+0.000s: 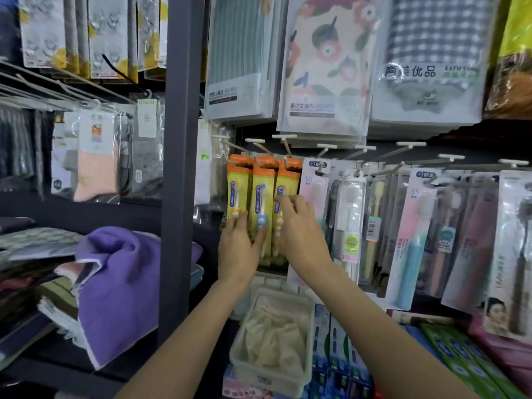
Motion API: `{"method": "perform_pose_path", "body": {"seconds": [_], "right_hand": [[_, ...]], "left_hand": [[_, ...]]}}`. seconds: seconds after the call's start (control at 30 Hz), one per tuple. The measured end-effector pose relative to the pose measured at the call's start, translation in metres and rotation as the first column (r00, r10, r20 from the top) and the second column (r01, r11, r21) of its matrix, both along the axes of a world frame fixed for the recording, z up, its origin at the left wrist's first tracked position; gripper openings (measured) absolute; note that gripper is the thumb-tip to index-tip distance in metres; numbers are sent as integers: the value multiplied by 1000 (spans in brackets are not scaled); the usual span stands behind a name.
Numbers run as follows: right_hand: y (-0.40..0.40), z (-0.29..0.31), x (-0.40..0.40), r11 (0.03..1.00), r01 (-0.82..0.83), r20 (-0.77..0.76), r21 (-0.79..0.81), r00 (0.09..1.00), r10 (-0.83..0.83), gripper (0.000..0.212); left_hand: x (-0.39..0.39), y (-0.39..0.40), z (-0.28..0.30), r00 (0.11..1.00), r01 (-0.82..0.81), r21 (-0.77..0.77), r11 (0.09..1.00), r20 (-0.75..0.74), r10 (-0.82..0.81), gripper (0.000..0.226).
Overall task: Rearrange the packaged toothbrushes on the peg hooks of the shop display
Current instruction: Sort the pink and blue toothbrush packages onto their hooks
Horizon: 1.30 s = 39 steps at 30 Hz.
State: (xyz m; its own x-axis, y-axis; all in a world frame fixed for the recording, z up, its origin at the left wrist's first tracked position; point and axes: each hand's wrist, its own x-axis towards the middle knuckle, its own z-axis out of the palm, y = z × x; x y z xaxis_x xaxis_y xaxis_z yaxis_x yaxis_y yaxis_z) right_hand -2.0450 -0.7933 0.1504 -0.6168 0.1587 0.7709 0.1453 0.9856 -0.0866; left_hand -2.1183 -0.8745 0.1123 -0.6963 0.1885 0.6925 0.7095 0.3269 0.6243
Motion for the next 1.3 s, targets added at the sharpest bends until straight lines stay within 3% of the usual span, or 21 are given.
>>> {"method": "perform_pose_path", "body": {"seconds": [0.2,0.47,0.6,0.73,0.8,0.87,0.93,1.0,1.13,1.3], "right_hand": [[3,-10,13,981,17,121,193,992,-41,59],[37,-24,80,939,77,-71,334,996,-56,44],[73,-32,129,980,113,-156,166,984,-87,34],[112,-36,160,974,113,-245,-195,956,-159,45],[123,-35,165,901,45,-202,-431,968,-146,56],[127,-33,160,757,-27,-122,-653,990,-70,68],[127,-31,153,645,-59,-91,-762,996,-16,70],[128,-32,144,586,-87,-128,-806,991,-29,62],[137,-38,145,541,-98,-139,-835,990,-35,34],[147,-39,183,711,-50,-141,-701,988,-69,36]], "left_hand": [[-6,-15,-27,1000,15,25,1000,14,-16,44],[39,-8,-26,984,53,45,998,-171,-45,42],[77,8,-15,953,140,10,990,-273,-132,42],[101,35,-8,943,192,-16,981,-275,-189,39],[112,48,-7,962,198,-20,980,-190,-199,47],[122,60,-8,976,209,-7,978,-67,-209,60],[131,69,-9,971,222,15,975,90,-223,69],[134,76,-10,948,225,57,973,218,-232,73],[134,76,-9,939,193,76,978,275,-206,52],[129,70,-11,969,106,48,993,219,-114,44]]}}
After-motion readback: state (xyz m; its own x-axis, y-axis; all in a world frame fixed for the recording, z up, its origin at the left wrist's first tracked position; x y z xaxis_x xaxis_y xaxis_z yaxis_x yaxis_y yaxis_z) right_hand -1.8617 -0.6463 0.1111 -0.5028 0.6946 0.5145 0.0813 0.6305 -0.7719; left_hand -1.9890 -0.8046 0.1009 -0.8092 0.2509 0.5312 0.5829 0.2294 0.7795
